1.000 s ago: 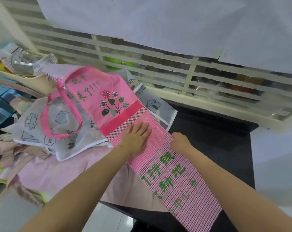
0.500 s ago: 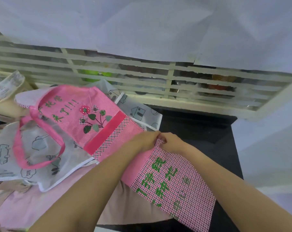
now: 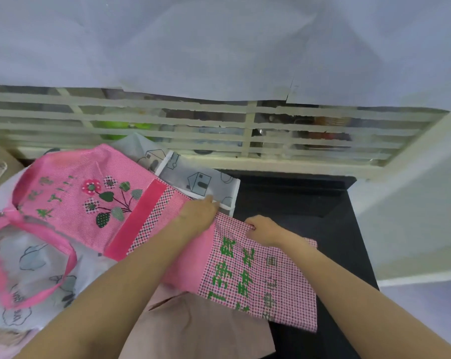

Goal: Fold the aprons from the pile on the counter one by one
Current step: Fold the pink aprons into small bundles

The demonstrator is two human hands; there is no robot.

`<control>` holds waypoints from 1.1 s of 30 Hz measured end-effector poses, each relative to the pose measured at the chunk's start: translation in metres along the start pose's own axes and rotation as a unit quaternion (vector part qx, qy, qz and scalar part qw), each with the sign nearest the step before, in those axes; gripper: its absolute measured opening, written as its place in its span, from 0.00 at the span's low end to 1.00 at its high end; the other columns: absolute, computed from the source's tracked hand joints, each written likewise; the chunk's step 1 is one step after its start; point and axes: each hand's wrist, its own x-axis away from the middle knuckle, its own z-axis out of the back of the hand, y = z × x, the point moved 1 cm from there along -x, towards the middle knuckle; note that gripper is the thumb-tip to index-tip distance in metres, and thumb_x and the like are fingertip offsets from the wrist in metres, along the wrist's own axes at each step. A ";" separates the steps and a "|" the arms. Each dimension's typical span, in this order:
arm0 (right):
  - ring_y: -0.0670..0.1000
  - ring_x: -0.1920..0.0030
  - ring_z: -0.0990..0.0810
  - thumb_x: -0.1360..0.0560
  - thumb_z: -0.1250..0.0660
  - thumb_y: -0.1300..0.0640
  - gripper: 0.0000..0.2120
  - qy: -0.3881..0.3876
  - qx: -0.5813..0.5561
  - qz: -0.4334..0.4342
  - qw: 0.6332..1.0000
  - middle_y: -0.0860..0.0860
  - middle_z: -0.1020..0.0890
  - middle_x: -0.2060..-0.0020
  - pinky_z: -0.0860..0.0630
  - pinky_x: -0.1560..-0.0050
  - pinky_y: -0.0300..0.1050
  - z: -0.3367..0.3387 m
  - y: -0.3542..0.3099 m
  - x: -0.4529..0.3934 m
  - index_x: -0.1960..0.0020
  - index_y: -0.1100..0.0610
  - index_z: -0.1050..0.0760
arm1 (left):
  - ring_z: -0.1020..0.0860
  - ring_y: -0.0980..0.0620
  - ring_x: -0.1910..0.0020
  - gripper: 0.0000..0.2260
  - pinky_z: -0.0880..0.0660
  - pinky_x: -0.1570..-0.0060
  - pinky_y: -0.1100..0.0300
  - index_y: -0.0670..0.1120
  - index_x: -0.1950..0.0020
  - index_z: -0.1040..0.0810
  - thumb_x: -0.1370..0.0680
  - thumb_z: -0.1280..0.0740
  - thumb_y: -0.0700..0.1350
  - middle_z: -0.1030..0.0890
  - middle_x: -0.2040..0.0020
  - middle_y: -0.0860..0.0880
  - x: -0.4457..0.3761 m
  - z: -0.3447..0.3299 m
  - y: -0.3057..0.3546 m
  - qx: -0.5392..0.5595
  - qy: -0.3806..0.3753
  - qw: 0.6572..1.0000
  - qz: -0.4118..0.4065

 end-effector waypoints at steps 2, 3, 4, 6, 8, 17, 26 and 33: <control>0.51 0.50 0.25 0.21 0.42 0.62 0.09 0.003 0.033 0.004 0.999 0.53 0.24 0.49 0.28 0.48 0.45 0.002 -0.004 -0.005 0.44 0.60 0.27 | 0.22 0.45 0.47 0.17 0.25 0.52 0.53 0.43 0.30 0.34 0.19 0.43 0.38 0.33 0.36 0.44 0.003 -0.001 -0.011 -0.017 -0.007 0.999 0.043; 0.53 0.47 0.25 0.21 0.43 0.62 0.10 -0.001 0.057 -0.009 0.998 0.53 0.24 0.46 0.28 0.43 0.48 0.003 -0.004 -0.007 0.42 0.59 0.27 | 0.22 0.45 0.47 0.17 0.25 0.52 0.54 0.43 0.30 0.35 0.20 0.43 0.37 0.33 0.35 0.44 0.004 -0.002 -0.014 -0.020 -0.009 0.998 0.061; 0.54 0.45 0.25 0.21 0.43 0.62 0.11 -0.003 0.080 -0.026 0.996 0.53 0.24 0.44 0.29 0.39 0.51 0.004 -0.001 -0.008 0.41 0.58 0.28 | 0.22 0.45 0.46 0.17 0.25 0.51 0.54 0.43 0.31 0.34 0.20 0.43 0.37 0.32 0.36 0.44 0.005 -0.003 -0.016 -0.012 -0.007 0.997 0.072; 0.54 0.42 0.25 0.21 0.43 0.61 0.11 -0.008 0.125 -0.061 0.990 0.53 0.24 0.43 0.32 0.36 0.53 0.007 0.006 -0.007 0.40 0.57 0.29 | 0.23 0.45 0.48 0.13 0.26 0.52 0.54 0.42 0.35 0.31 0.19 0.43 0.38 0.29 0.40 0.44 0.004 -0.003 -0.012 0.029 0.003 0.998 0.062; 0.54 0.42 0.25 0.20 0.44 0.60 0.10 -0.012 0.164 -0.088 0.982 0.52 0.23 0.44 0.35 0.36 0.53 0.012 0.016 -0.004 0.41 0.57 0.29 | 0.24 0.46 0.52 0.10 0.28 0.54 0.55 0.42 0.41 0.28 0.19 0.44 0.42 0.27 0.45 0.44 0.001 -0.001 -0.001 0.100 0.004 0.995 0.019; 0.54 0.41 0.24 0.21 0.40 0.57 0.16 -0.074 0.158 -0.102 0.979 0.54 0.25 0.38 0.25 0.43 0.46 0.021 0.059 0.017 0.34 0.57 0.30 | 0.24 0.43 0.44 0.13 0.28 0.47 0.53 0.40 0.35 0.33 0.19 0.45 0.37 0.26 0.40 0.41 -0.019 0.003 0.049 0.073 -0.032 0.995 0.067; 0.52 0.56 0.24 0.21 0.41 0.53 0.12 0.012 0.062 -0.007 0.998 0.51 0.24 0.60 0.29 0.58 0.44 0.042 0.100 0.032 0.62 0.56 0.31 | 0.29 0.48 0.55 0.15 0.32 0.60 0.58 0.40 0.36 0.35 0.22 0.41 0.35 0.34 0.36 0.42 -0.009 0.008 0.087 0.220 0.176 0.948 0.146; 0.53 0.50 0.21 0.21 0.40 0.54 0.09 0.018 0.081 -0.044 0.996 0.53 0.21 0.47 0.23 0.45 0.50 0.062 0.152 0.042 0.44 0.57 0.27 | 0.51 0.33 0.27 0.30 0.49 0.30 0.36 0.47 0.24 0.53 0.22 0.41 0.48 0.56 0.24 0.40 0.001 -0.022 0.160 0.196 0.077 0.938 0.275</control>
